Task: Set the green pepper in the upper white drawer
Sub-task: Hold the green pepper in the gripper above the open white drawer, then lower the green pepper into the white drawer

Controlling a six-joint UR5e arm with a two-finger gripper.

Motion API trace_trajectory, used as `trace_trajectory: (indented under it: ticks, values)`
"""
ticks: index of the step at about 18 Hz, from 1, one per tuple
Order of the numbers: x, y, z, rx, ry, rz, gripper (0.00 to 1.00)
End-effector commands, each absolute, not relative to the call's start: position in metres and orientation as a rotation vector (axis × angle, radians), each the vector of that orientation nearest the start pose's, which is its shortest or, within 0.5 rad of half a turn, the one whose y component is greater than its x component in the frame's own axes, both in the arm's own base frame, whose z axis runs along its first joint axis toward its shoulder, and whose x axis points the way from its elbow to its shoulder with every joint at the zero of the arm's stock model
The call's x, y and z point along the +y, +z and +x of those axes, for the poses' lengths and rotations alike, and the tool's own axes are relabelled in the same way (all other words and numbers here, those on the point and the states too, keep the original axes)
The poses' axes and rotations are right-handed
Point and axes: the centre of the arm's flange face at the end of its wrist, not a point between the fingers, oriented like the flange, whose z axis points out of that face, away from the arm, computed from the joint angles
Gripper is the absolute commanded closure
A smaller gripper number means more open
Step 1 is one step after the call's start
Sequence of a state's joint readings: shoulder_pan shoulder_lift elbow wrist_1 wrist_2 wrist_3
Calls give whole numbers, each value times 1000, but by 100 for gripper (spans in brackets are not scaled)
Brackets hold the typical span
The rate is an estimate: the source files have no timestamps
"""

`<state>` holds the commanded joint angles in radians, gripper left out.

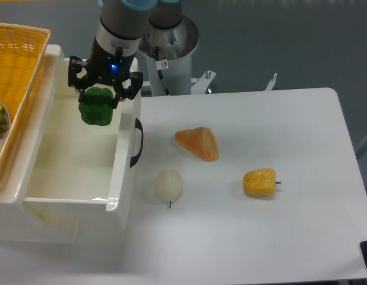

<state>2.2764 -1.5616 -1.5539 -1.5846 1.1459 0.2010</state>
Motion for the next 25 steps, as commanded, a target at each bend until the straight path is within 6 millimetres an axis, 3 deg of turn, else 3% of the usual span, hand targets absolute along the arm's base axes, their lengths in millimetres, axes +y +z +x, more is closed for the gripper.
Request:
trace_trajectory:
  ticks: [20,25]
  values:
    - [484,506,-186,-738,-532,-2818,40]
    - [490,503,-174,-708,-542,-2836,39]
